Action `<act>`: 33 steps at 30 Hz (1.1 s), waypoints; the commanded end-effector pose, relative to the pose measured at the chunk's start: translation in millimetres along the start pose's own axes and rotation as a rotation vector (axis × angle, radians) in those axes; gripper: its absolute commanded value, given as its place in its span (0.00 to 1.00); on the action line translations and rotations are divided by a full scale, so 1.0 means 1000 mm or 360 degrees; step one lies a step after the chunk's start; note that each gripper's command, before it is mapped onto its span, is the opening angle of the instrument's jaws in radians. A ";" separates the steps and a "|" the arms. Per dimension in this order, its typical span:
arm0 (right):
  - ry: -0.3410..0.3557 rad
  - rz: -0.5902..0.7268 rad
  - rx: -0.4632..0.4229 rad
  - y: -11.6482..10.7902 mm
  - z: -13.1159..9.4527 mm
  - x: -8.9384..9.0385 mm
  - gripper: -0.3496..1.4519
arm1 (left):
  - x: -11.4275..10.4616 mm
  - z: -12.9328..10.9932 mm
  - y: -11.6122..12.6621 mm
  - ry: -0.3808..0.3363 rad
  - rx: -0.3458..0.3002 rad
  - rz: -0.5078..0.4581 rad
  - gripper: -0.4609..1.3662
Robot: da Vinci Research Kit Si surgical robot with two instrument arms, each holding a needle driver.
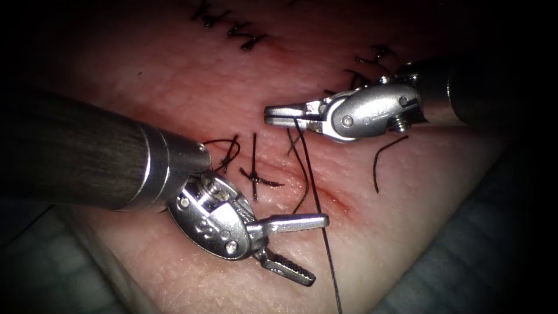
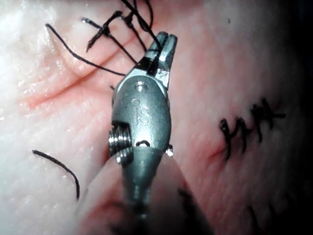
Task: Wound Closure
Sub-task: Use the right needle driver to hand more suture to the left
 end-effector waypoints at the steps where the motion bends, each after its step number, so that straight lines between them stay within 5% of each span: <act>1: -0.0011 0.0006 0.0008 -0.0003 0.0002 -0.0001 0.00 | 0.0000 0.0002 0.0000 0.0000 0.0011 0.0014 0.50; 5: -0.0008 0.0015 0.0014 -0.0003 0.0007 0.0000 0.00 | -0.0001 0.0012 0.0002 -0.0005 0.0027 0.0046 0.37; 33: -0.0008 0.0016 0.0012 0.0003 0.0015 -0.0005 0.00 | 0.0008 0.0024 0.0032 0.0033 0.0004 0.0082 0.27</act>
